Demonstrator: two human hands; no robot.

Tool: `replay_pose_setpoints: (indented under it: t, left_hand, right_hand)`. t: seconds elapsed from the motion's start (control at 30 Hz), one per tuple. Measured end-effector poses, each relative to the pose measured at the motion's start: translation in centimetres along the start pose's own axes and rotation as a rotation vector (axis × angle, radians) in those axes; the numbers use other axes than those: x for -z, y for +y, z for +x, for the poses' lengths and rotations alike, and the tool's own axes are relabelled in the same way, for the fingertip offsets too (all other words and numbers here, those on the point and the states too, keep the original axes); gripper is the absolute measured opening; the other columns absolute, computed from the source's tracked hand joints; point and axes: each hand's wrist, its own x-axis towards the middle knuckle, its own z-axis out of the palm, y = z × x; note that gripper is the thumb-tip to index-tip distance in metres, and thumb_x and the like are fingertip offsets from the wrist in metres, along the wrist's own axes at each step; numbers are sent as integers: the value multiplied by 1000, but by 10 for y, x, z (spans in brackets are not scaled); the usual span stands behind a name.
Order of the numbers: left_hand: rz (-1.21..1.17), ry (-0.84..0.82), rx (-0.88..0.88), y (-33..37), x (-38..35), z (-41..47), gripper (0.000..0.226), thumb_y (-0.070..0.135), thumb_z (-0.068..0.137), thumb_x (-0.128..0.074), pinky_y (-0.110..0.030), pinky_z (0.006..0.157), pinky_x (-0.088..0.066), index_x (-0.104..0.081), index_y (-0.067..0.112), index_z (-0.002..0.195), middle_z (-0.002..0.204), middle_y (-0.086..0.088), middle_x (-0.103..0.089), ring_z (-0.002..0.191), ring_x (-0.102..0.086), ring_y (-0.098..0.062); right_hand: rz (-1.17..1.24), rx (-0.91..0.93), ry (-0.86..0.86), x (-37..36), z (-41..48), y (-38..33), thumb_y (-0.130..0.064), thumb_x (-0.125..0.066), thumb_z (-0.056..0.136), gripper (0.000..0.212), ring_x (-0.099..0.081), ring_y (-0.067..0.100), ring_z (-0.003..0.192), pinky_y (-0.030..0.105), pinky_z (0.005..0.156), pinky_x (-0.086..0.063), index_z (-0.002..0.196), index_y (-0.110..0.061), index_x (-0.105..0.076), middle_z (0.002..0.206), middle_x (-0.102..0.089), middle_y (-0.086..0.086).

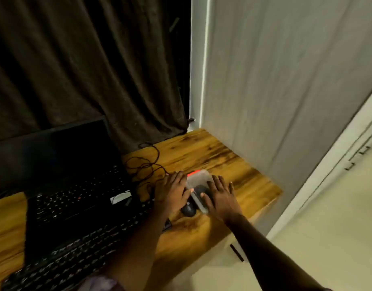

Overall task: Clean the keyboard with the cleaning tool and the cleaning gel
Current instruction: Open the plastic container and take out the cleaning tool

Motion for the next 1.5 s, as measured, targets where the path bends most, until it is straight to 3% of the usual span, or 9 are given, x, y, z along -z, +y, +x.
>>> replay_pose_setpoints:
  t: [0.1,0.2,0.43,0.57,0.7,1.17,1.3,1.4,1.5]
  left_hand:
    - [4,-5,-9,8,-3,16,69,60,97,-22,-44,112,-29,-39,14,146,155,-7,-38,140,-35,-26]
    - [3,-41,-24,15,-6,31,79,63,90,-8,-44,112,-28,-34,16,148,156,-8,-35,141,-33,-26]
    - [-26,-108,-63,25,-13,61,52,45,104,-30,-39,106,-35,-36,18,148,153,-5,-37,133,-43,-26]
    - [-31,-95,-70,26,-13,66,45,35,104,-35,-37,98,-41,-40,18,145,143,-3,-48,122,-52,-24]
    - [-37,-105,-66,25,-18,69,45,35,103,-37,-37,98,-42,-41,17,145,141,-4,-50,122,-52,-24]
    - [2,-63,-52,24,-35,68,48,35,103,-37,-40,100,-42,-37,16,147,143,-4,-46,123,-49,-27]
    - [-282,-4,-37,22,-31,68,43,26,103,-42,-32,103,-39,-44,16,145,145,-3,-49,126,-50,-24]
    - [-644,-28,144,17,-29,69,37,16,102,-46,-27,93,-42,-53,9,138,131,-11,-59,120,-56,-26]
    - [-751,-36,265,9,-32,77,21,14,101,-46,-29,70,-44,-64,8,92,99,-17,-69,94,-65,-31]
  right_hand:
    - [63,-62,22,0,-9,13,-68,-10,92,80,-2,27,151,54,121,-5,154,-18,-20,164,-7,7]
    - [133,-104,12,-5,-16,23,-62,-16,96,72,4,24,151,49,121,-5,157,-24,-6,165,0,5]
    - [300,-92,13,-14,-18,26,-55,-22,100,66,-10,21,150,47,115,-32,156,-23,-8,164,-6,3]
    - [354,-72,62,-20,-21,25,-69,-3,89,82,-13,20,149,37,118,-26,156,-21,-8,164,-10,4]
    - [396,-41,86,-22,-22,24,-51,-20,100,66,-13,19,149,22,116,-14,156,-17,-10,163,-10,6]
    - [318,44,110,-26,-37,35,-47,-32,102,68,-19,24,148,38,117,-29,156,-16,-6,163,-11,10]
    - [207,-63,113,-20,-35,26,-71,-30,92,84,-25,21,143,41,113,-34,156,-22,-8,162,-15,4]
    - [144,-123,104,-18,-32,16,-85,-29,82,99,-25,21,142,43,111,-33,155,-21,-12,162,-16,2]
    - [94,-150,113,-16,-30,8,-91,-29,76,108,-25,22,143,42,111,-32,155,-17,-16,161,-20,4]
